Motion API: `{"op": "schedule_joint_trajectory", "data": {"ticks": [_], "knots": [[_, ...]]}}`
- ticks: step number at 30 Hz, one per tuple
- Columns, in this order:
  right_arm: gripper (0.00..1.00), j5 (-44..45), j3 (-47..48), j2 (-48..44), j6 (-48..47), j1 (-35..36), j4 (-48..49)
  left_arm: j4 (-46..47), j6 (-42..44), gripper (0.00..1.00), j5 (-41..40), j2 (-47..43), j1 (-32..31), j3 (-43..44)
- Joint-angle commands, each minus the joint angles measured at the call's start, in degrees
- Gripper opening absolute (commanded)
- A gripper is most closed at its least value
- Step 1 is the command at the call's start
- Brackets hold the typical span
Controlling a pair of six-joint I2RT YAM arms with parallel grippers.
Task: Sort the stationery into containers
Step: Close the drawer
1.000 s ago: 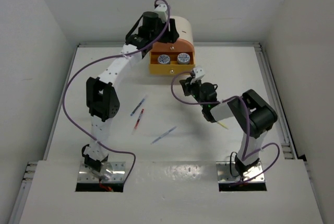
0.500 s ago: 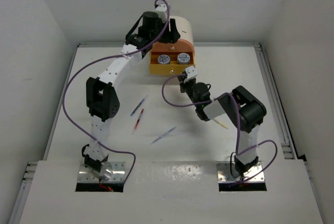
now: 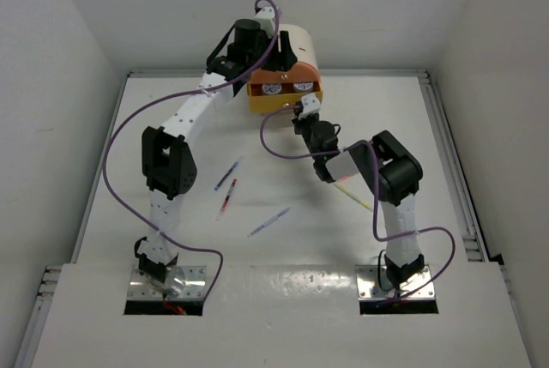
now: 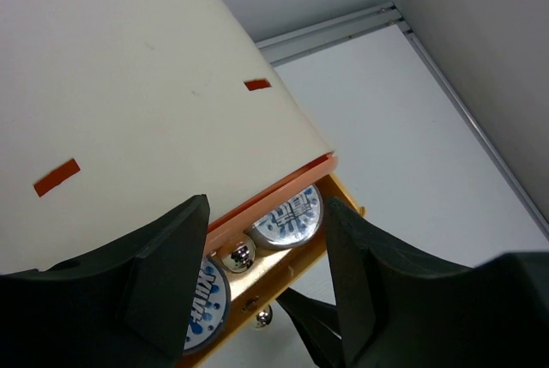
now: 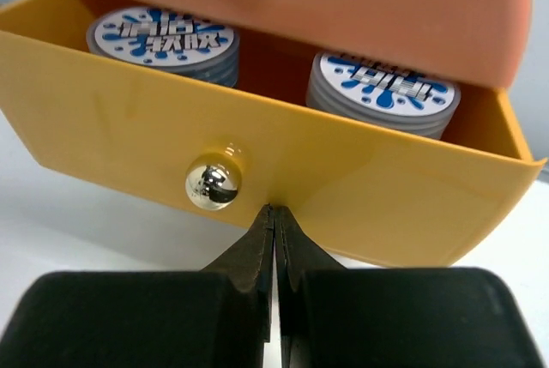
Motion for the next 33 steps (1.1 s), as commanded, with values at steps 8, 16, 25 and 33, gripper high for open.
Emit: {"op": "schedule_joint_trajectory", "data": {"ticks": [8, 16, 25, 33], "knots": [[0.00, 0.4, 11.0, 6.3, 2.4, -1.9, 21.3, -2.6, 0.1, 0.62, 0.9, 2.1, 0.6, -1.4], [0.03, 0.2, 17.7, 11.7, 4.1, -2.3, 21.3, -2.9, 0.2, 0.62, 0.5, 2.3, 0.9, -1.4], [0.24, -2.7, 11.5, 4.9, 8.5, -2.4, 21.3, -2.6, -0.3, 0.63, 1.5, 1.5, 1.5, -1.6], [0.33, -18.3, -7.9, -17.7, 33.2, -4.8, 4.9, -2.0, 0.0, 0.65, 2.8, -0.9, 2.3, -2.1]]}}
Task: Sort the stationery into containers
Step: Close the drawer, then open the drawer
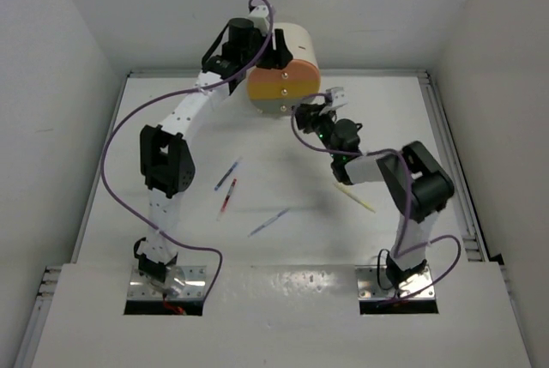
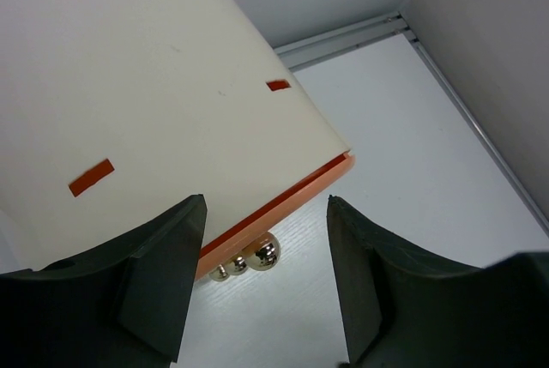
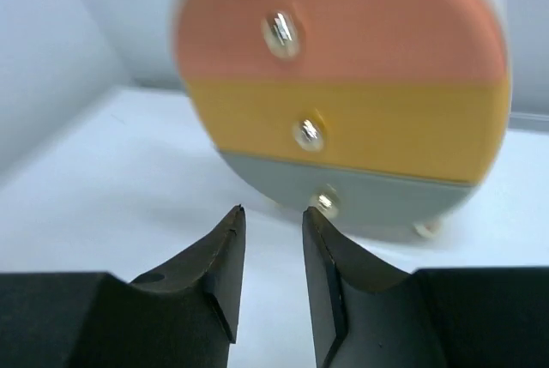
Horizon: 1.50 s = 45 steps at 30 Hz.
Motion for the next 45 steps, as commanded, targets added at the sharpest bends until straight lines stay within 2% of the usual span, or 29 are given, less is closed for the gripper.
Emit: {"op": "schedule_joint_trajectory", "data": {"ticks": [1, 2, 4, 7, 9, 11, 12, 14, 16, 18, 24, 30, 39, 45], "knots": [[0.33, -9.2, -2.5, -11.0, 16.7, -1.8, -0.3, -3.0, -0.1, 0.66, 2.5, -1.9, 0.9, -2.4], [0.34, -12.6, -3.8, -14.6, 21.2, -2.5, -3.7, -2.3, -0.4, 0.66, 3.0, -2.8, 1.2, -4.0], [0.39, -18.6, -5.3, -18.4, 23.9, -5.6, -11.2, 1.3, -2.0, 0.67, 8.3, -4.4, 2.3, -7.5], [0.46, -24.2, -2.7, -20.0, 27.0, -9.0, -24.8, 4.3, -3.7, 0.68, 13.7, -4.8, 3.6, -8.3], [0.51, -37.1, 2.0, -17.9, 29.7, -14.6, -37.5, 5.7, -5.0, 0.68, 16.8, -4.9, 4.4, -8.2], [0.42, -52.2, 8.5, -11.7, 36.7, -19.0, -38.9, 6.1, -4.5, 0.68, 17.3, -5.0, 4.7, -8.3], [0.34, -53.4, 9.4, -10.3, 45.8, -20.1, -35.5, 5.8, -4.2, 0.68, 17.0, -5.0, 4.7, -8.4], [0.34, -52.5, 8.9, -8.8, 52.3, -21.5, -29.4, 5.6, -3.7, 0.68, 16.9, -5.0, 4.7, -8.5], [0.45, -50.3, 10.5, -9.3, 53.3, -20.2, -29.3, 5.5, -3.7, 0.68, 16.7, -5.0, 4.7, -8.8], [0.47, -47.5, 12.5, -8.3, 54.7, -18.9, -30.8, 5.7, -3.9, 0.68, 16.6, -4.9, 4.3, -8.9], [0.47, -38.5, 23.8, -2.4, 58.7, -13.6, -36.6, 6.4, -4.1, 0.68, 14.6, -4.6, 3.6, -8.9], [0.49, -29.6, 30.9, 2.9, 60.1, -12.7, -44.6, 6.4, -3.4, 0.67, 13.9, -4.6, 3.7, -8.4], [0.48, -27.8, 38.7, 8.8, 61.1, -12.2, -48.4, 6.4, -3.1, 0.67, 14.1, -4.4, 3.7, -8.4], [0.46, -27.7, 40.8, 9.3, 61.4, -11.7, -46.7, 6.7, -3.5, 0.67, 14.4, -4.3, 3.7, -8.5]]}}
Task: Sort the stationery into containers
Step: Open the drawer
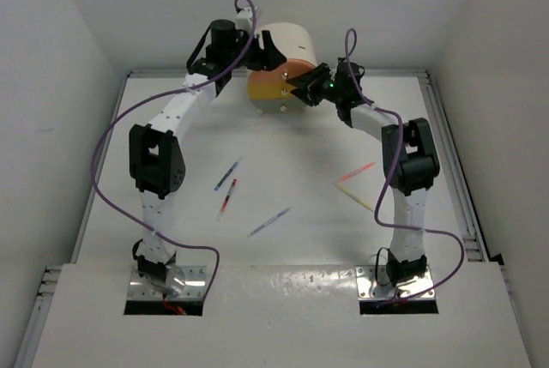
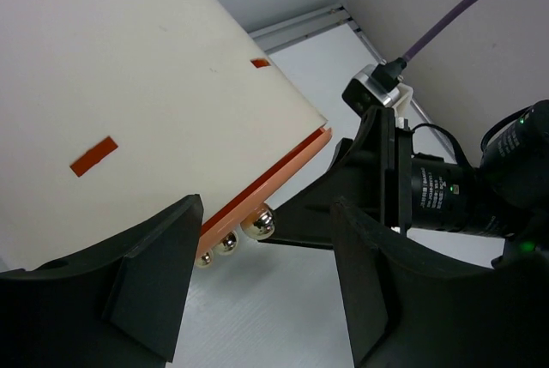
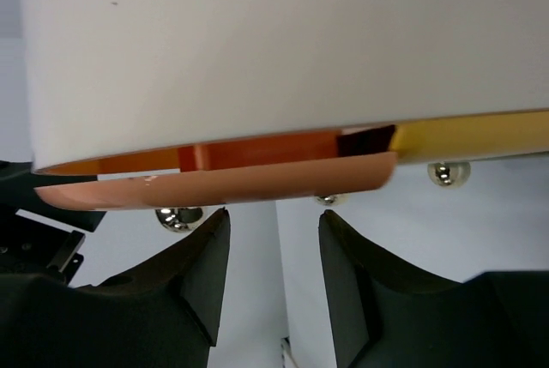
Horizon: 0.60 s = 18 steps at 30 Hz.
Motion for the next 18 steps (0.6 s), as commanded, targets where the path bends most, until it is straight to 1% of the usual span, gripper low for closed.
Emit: {"op": "schedule_joint_trajectory", "data": {"ticks": [1, 5, 10, 12, 14, 18], "knots": [[0.46, 0.4, 2.7, -1.3, 0.6, 0.6, 3.0, -0.2, -0.5, 0.67, 0.8, -0.8, -0.6, -0.4], [0.45, -0.6, 2.7, -1.8, -0.4, 0.9, 4.9, 0.1, -0.7, 0.67, 1.0, -0.8, -0.7, -0.2], [0.40, -2.6, 0.3, -3.8, -2.3, 1.8, 6.7, 0.1, -1.1, 0.67, 1.2, -0.6, -0.6, -0.2], [0.41, -3.1, -1.0, -4.8, -3.4, 1.8, 7.5, 0.2, -1.0, 0.67, 1.3, -0.6, -0.6, -0.1], [0.46, -3.4, -1.3, -5.0, -3.8, 1.7, 7.8, 0.1, -1.0, 0.67, 1.4, -0.5, -0.6, 0.0], [0.47, -3.9, -2.0, -6.0, -4.7, 1.4, 8.9, -0.1, -0.6, 0.67, 1.6, -0.6, -0.5, -0.1]]}}
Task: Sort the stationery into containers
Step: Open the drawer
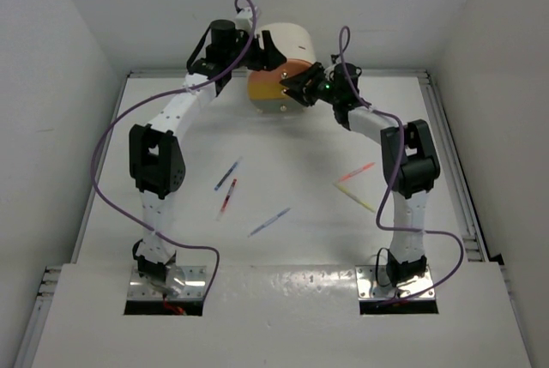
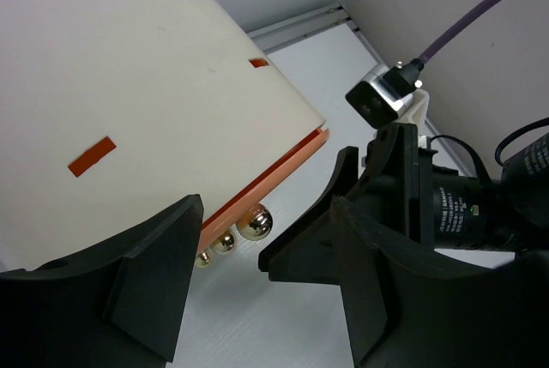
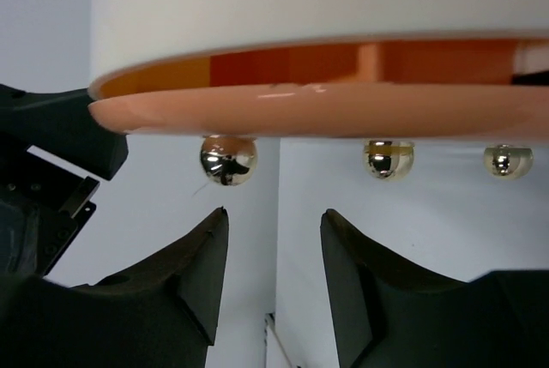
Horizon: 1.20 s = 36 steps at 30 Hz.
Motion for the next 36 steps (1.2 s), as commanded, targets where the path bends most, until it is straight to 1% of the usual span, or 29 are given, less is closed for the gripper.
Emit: {"op": "schedule_joint_trajectory", "data": {"ticks": [1, 12, 18, 19, 20, 22, 23, 25, 27, 28, 29, 32, 33, 36], "knots": [[0.48, -1.1, -0.3, -4.7, -2.0, -0.1, 4.4, -0.2, -0.6, 0.67, 1.3, -0.7, -0.5, 0.0], [0.48, 5.0, 3.8, -0.6, -3.4, 0.9, 5.3, 0.2, -1.1, 0.67, 1.5, -0.6, -0.5, -0.1], [0.44, 6.2, 7.4, 2.1, -4.8, 0.9, 6.1, -0.1, -0.9, 0.68, 1.7, -0.7, -0.5, -0.2], [0.42, 6.2, 8.4, 2.3, -4.8, 0.9, 5.8, -0.1, -0.8, 0.68, 1.9, -0.6, -0.5, -0.2], [0.39, 6.3, 8.9, 2.6, -4.8, 0.9, 5.5, -0.1, -0.9, 0.67, 1.9, -0.5, -0.5, -0.2], [0.37, 6.1, 10.0, 3.6, -4.6, 0.9, 4.8, 0.1, -1.0, 0.67, 1.8, -0.3, -0.5, 0.0], [0.33, 6.1, 10.1, 3.8, -4.6, 0.7, 4.6, 0.2, -1.1, 0.67, 2.0, -0.2, -0.5, 0.1], [0.29, 6.0, 10.5, 4.5, -4.1, 0.9, 4.0, 0.2, -1.1, 0.68, 1.9, -0.2, -0.5, 0.0], [0.27, 6.1, 10.6, 4.5, -4.1, 0.8, 4.1, 0.1, -1.1, 0.67, 1.8, -0.3, -0.5, 0.0], [0.24, 5.9, 10.4, 4.5, -4.1, 0.8, 4.0, 0.1, -1.1, 0.68, 1.8, -0.3, -0.5, 0.0], [0.16, 5.9, 10.5, 4.5, -4.0, 0.8, 4.0, -0.1, -0.9, 0.67, 1.7, -0.3, -0.5, 0.0], [0.07, 5.5, 10.1, 3.6, -4.0, 0.8, 4.3, 0.0, -1.0, 0.67, 1.8, -0.1, -0.5, 0.1], [0.00, 5.4, 9.7, 3.1, -4.1, 0.9, 4.4, 0.0, -0.9, 0.68, 1.7, 0.0, -0.5, 0.1], [0.00, 4.4, 8.3, 1.4, -4.1, 0.8, 4.8, 0.0, -1.1, 0.67, 1.6, -0.1, -0.5, 0.1]]}}
